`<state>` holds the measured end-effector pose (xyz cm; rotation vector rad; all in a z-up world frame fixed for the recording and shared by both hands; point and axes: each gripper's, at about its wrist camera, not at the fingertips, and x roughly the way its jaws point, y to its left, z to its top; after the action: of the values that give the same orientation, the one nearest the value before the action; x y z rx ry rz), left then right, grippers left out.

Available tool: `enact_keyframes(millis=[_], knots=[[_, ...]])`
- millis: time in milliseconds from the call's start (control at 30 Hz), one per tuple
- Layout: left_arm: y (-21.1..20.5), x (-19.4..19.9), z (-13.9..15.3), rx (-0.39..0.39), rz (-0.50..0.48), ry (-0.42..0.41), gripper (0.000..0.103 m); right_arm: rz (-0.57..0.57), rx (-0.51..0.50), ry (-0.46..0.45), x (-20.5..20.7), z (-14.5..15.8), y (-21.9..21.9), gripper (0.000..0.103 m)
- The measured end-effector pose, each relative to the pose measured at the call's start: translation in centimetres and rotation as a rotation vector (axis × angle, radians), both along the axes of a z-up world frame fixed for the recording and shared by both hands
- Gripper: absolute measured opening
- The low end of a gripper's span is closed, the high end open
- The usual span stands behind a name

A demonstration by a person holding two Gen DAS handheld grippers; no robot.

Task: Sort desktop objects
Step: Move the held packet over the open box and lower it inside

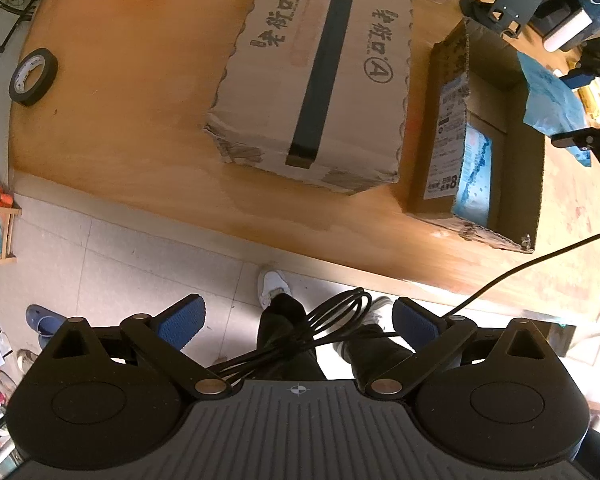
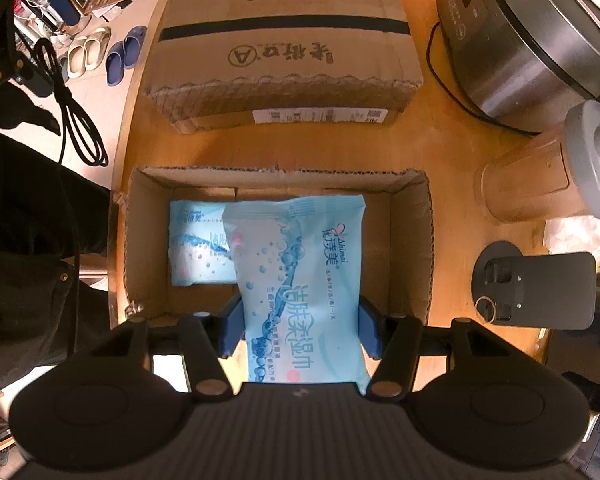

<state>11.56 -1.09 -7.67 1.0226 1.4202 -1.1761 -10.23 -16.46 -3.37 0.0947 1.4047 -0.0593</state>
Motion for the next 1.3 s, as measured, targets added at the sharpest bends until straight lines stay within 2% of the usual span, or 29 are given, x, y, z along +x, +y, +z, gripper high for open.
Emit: enact_keyframes(millis=[367, 767, 933, 1300], knots=[[-0.1, 1.0, -0.3, 0.007, 0.013, 0.001, 0.103, 0.006, -0.003, -0.008, 1.7, -0.2, -0.5, 0.06], [-0.2, 1.2, -0.4, 0.013, 0.017, 0.004, 0.103, -0.028, -0.003, -0.01, 1.7, -0.7, -0.6, 0.06], [-0.2, 1.2, -0.4, 0.016, 0.015, 0.005, 0.103, -0.137, 0.01, -0.011, 1.5, -1.1, -1.3, 0.06], [-0.5, 1.2, -0.6, 0.023, 0.013, 0.006, 0.103, -0.534, 0.058, -0.022, 1.1, -1.9, -3.4, 0.06]])
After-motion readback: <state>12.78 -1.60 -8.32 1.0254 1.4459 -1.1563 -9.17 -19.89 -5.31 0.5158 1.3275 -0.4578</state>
